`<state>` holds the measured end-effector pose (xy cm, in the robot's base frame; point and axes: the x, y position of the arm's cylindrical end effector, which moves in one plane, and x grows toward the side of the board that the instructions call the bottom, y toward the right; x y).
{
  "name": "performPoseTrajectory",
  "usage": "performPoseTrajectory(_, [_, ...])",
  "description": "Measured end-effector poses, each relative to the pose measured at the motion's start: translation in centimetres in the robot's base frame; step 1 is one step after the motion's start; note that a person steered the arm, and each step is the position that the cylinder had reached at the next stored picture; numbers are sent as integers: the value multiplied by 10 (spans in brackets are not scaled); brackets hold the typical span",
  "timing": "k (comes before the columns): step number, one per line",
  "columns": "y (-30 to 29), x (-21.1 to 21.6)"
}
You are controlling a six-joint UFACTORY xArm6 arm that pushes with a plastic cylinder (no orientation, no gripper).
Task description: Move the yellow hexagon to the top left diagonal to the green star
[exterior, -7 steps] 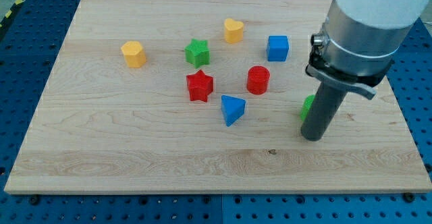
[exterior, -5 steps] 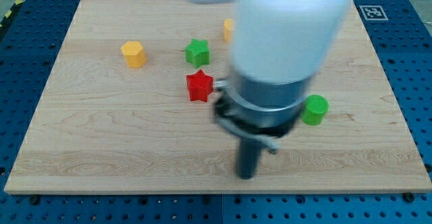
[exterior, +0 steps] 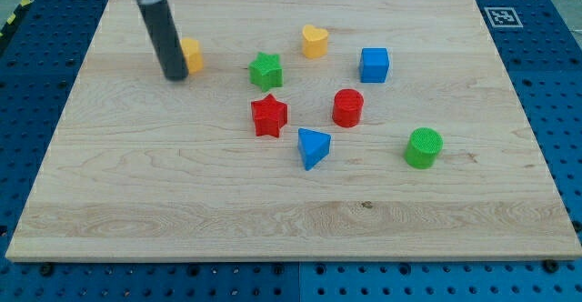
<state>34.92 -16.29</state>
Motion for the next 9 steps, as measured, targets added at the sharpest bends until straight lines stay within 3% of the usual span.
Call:
performPoseTrajectory(1, [0, -48])
performPoseTrajectory(2, [0, -52])
performPoseTrajectory(4, [-45, -109])
performPoseTrajectory(7, [-32, -99])
performPoseTrajectory(9, [85, -109])
